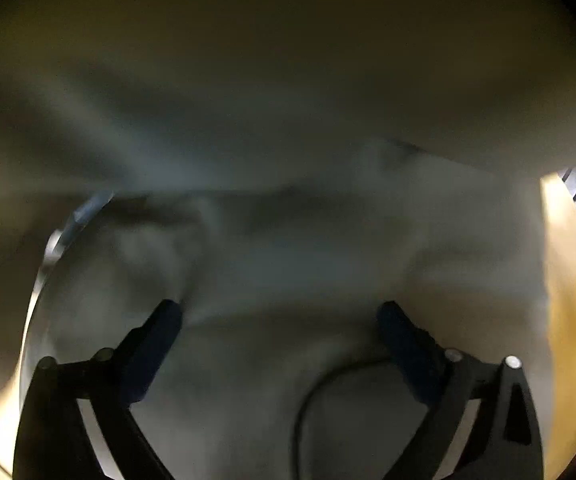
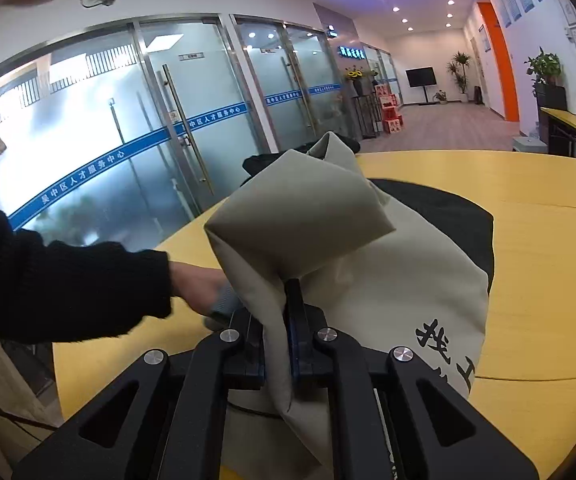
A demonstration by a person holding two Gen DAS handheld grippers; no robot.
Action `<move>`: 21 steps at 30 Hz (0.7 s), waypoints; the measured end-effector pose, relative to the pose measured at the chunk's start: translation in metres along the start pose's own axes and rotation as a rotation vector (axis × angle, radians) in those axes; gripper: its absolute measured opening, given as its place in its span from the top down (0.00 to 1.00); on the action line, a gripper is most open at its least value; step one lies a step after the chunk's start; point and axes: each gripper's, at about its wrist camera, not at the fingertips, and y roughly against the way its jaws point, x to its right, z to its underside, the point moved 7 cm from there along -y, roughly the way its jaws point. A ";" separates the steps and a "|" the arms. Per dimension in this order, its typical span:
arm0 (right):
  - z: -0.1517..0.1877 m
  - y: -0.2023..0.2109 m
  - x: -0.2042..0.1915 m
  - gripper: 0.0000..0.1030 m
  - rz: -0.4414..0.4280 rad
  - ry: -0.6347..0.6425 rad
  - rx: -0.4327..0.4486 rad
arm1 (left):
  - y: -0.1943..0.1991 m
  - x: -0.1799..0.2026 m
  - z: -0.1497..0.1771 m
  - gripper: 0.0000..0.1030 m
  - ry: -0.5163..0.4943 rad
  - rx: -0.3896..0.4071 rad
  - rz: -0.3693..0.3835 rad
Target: Fold clothes
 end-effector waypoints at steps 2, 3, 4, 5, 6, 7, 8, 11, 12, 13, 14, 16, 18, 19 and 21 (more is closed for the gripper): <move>0.002 -0.004 0.003 0.93 -0.006 0.030 -0.016 | 0.030 0.009 0.026 0.05 0.036 -0.020 0.009; 0.003 -0.007 0.002 0.93 -0.017 0.050 -0.022 | 0.047 0.015 0.041 0.05 0.062 -0.036 0.014; 0.005 -0.011 -0.001 0.93 -0.030 0.070 -0.028 | 0.067 0.022 0.059 0.05 0.095 -0.063 0.021; 0.007 -0.015 -0.003 0.93 -0.044 0.090 -0.033 | 0.085 0.030 0.075 0.05 0.125 -0.095 0.028; 0.010 -0.020 -0.006 0.92 -0.056 0.112 -0.039 | 0.105 0.039 0.094 0.05 0.154 -0.133 0.031; 0.015 -0.025 -0.010 0.92 -0.067 0.142 -0.046 | 0.125 0.047 0.111 0.05 0.179 -0.172 0.027; 0.020 -0.032 -0.013 0.92 -0.078 0.168 -0.055 | 0.141 0.050 0.124 0.05 0.210 -0.196 0.015; 0.042 -0.051 -0.026 0.90 -0.111 0.255 -0.090 | 0.194 0.046 0.156 0.05 0.339 -0.229 -0.048; 0.050 -0.056 -0.031 0.90 -0.119 0.291 -0.103 | 0.211 0.048 0.162 0.05 0.388 -0.209 -0.078; 0.059 -0.061 -0.036 0.90 -0.120 0.342 -0.117 | 0.221 0.047 0.161 0.05 0.424 -0.179 -0.107; 0.070 -0.067 -0.041 0.90 -0.119 0.400 -0.138 | 0.225 0.039 0.154 0.05 0.446 -0.138 -0.133; 0.092 -0.076 -0.047 0.89 -0.120 0.498 -0.182 | 0.229 0.024 0.140 0.05 0.482 -0.055 -0.181; 0.113 -0.079 -0.047 0.89 -0.125 0.585 -0.224 | 0.221 0.015 0.124 0.05 0.475 0.011 -0.198; 0.123 -0.079 -0.047 0.89 -0.128 0.630 -0.245 | 0.217 0.011 0.115 0.05 0.466 0.034 -0.201; 0.140 -0.080 -0.045 0.88 -0.136 0.723 -0.286 | 0.210 0.001 0.094 0.05 0.440 0.068 -0.195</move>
